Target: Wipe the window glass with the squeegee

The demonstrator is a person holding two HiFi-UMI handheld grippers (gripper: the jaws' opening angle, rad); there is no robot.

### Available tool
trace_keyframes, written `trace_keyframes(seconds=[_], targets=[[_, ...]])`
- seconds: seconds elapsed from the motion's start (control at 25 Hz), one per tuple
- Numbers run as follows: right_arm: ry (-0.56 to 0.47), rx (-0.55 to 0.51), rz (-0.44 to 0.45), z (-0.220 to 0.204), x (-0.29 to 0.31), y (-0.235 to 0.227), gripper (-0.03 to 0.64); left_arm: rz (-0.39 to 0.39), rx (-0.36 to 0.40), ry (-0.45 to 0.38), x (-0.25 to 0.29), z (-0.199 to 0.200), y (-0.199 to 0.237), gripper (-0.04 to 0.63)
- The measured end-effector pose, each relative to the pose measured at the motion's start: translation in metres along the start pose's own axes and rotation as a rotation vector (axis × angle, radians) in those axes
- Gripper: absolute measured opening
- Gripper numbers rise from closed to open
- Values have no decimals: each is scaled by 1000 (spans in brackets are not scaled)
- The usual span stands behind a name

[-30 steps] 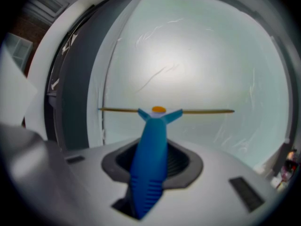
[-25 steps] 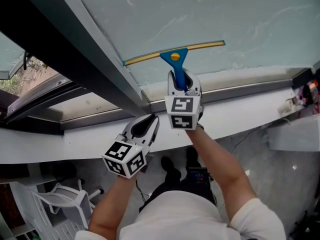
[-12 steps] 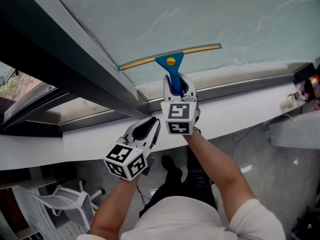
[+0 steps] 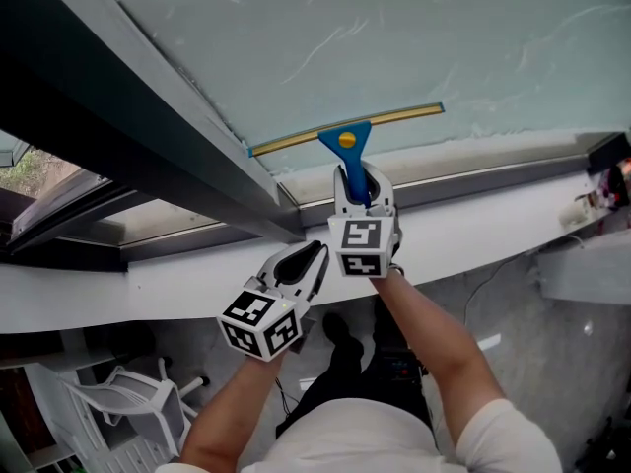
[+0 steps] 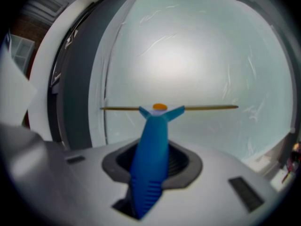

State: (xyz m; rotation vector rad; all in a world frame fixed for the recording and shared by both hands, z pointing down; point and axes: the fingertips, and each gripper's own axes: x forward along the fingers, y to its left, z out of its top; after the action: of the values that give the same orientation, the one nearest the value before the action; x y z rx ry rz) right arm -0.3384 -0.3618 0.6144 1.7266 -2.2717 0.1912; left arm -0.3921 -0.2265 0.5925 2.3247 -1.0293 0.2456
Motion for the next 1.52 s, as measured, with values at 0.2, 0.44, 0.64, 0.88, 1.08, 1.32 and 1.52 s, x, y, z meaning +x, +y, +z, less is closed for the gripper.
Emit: trace_keyframes(seconds=[0.2,0.44,0.64,0.88,1.08,1.32,1.52], targets=[[48,16,1,-27,7,-1,126,2,2,9,5,-4,5,66],[44,-28,-1,-43,13,-2,124,2,-7,27,12,-15,12,66],[50,-60,-9,-60,17,0,123,2,-19,51,19,-30,18,66],[69,-55,-7,-83,24,4,123,1,-29,67,23,-43,22,66],[87,-88,-6,-104,29,8,123,1,-34,81,25,-52,24,66],[59,-108,-18,-111,35,8,121,9,-29,96,28,-60,34,66],[59,-119,-7,-127,40,10,118,11,-37,117,30,-75,39,66]])
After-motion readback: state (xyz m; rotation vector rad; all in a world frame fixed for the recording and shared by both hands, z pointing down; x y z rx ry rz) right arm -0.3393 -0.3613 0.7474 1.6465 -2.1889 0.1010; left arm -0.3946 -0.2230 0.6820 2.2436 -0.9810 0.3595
